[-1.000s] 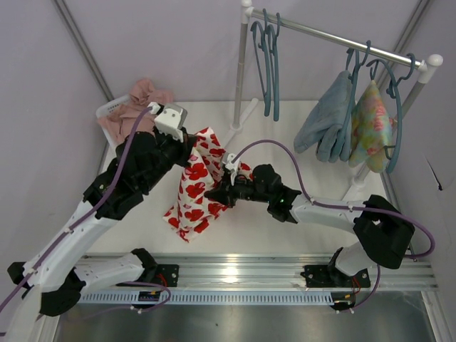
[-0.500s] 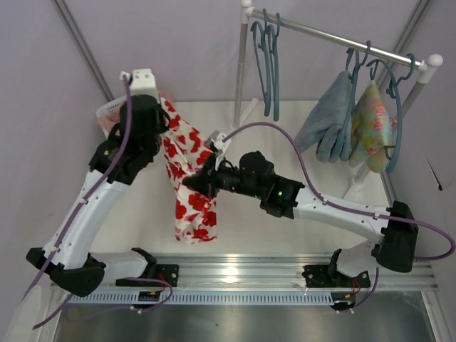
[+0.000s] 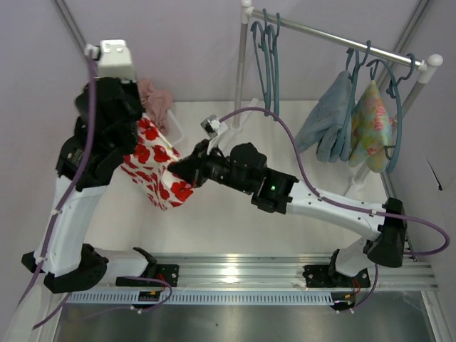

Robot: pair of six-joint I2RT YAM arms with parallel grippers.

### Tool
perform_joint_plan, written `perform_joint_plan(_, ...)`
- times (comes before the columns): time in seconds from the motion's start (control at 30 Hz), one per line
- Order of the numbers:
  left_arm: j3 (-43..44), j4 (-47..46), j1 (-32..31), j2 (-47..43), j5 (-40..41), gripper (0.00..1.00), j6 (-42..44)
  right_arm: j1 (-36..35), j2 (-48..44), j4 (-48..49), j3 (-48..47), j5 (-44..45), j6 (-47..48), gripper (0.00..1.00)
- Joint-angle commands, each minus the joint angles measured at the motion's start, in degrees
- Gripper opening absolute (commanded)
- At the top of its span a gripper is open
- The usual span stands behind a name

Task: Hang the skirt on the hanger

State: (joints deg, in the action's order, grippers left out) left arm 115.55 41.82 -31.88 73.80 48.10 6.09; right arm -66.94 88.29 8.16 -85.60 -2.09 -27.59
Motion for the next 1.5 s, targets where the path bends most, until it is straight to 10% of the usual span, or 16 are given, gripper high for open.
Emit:
perform_joint_plan(0.0,-5.6,0.7,-3.2,6.3,1.0,0.0,3.7,-1.2,-8.7,-2.8,9.7,6.7,-8.0,0.0)
perform_joint_plan(0.37,-19.7,-13.6,-13.7,29.2,-15.9,0.0,-15.1,0.9,-32.8,-16.1,48.4,30.2,-27.8,0.0)
perform_joint_plan(0.77,-9.7,-32.3,-15.9,43.7,-24.8,0.0,-27.6,10.8,-54.1,-28.8,59.7,34.9,-27.3,0.0)
perform_joint_plan(0.93,-16.9,-32.9,-15.1,37.3,-23.9,0.0,-27.2,11.6,-50.8,-23.6,56.1,27.2,-21.5,0.0)
perform_joint_plan(1.2,-41.4,-32.1,-3.4,3.2,-27.5,0.0,-28.2,-2.7,-34.0,-12.9,35.5,26.2,-9.9,0.0)
perform_joint_plan(1.47,-28.7,-15.5,5.9,-8.4,-25.3,0.0,-21.0,-9.5,-11.4,-19.2,4.2,26.4,-4.9,0.0)
